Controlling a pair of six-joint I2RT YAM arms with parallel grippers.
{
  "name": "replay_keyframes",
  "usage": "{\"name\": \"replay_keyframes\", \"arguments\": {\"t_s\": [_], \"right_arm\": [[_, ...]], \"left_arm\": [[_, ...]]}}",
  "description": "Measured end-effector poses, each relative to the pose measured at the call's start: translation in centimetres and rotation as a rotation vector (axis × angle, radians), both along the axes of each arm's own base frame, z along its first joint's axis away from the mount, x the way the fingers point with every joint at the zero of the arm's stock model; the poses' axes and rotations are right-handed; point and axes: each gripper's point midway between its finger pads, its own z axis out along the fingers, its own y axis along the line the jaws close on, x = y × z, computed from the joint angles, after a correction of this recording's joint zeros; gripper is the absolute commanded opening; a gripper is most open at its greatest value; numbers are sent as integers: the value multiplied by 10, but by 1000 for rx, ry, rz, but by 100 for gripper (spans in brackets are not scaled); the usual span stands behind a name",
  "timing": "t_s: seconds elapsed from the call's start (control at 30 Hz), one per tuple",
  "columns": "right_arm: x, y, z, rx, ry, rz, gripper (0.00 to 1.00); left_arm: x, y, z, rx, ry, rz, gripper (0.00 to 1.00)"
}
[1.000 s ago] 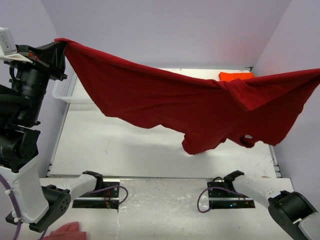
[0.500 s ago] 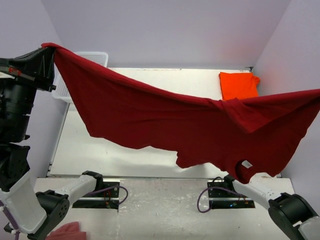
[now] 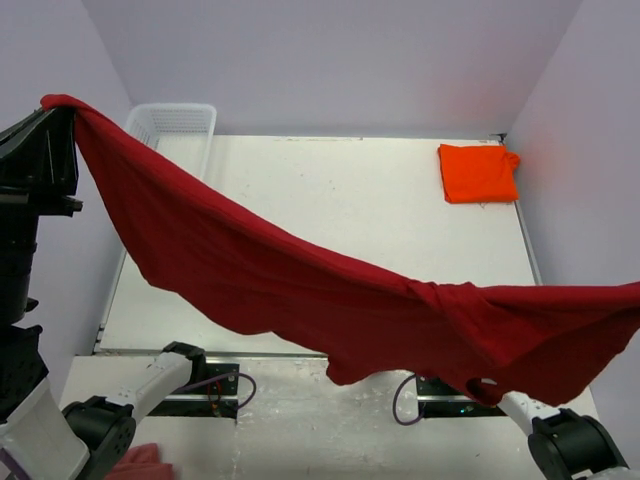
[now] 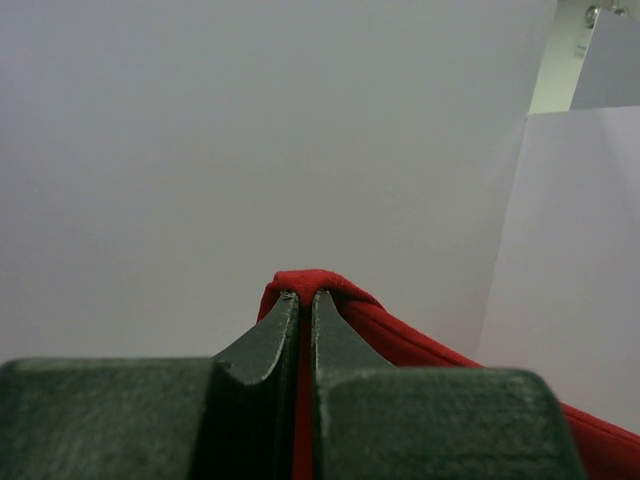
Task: Fold and stack the t-shirts
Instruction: Flatten out the tshirt
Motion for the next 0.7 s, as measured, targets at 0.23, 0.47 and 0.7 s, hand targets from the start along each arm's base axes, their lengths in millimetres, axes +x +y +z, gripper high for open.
{"name": "replay_keyframes", "arguments": {"t_s": [0.23,0.47,0.7], "right_arm": [[35,7,5,-1,29,-18,0],[216,35,-20,-43,303,-161,0],[415,67,-130,-181,667,-311,0]], "left_arm": [[47,-13,-15,14,53,-3,0],[203,-47,-139,75,409,22,0],[297,-62,-278,134,724,72,0]]}}
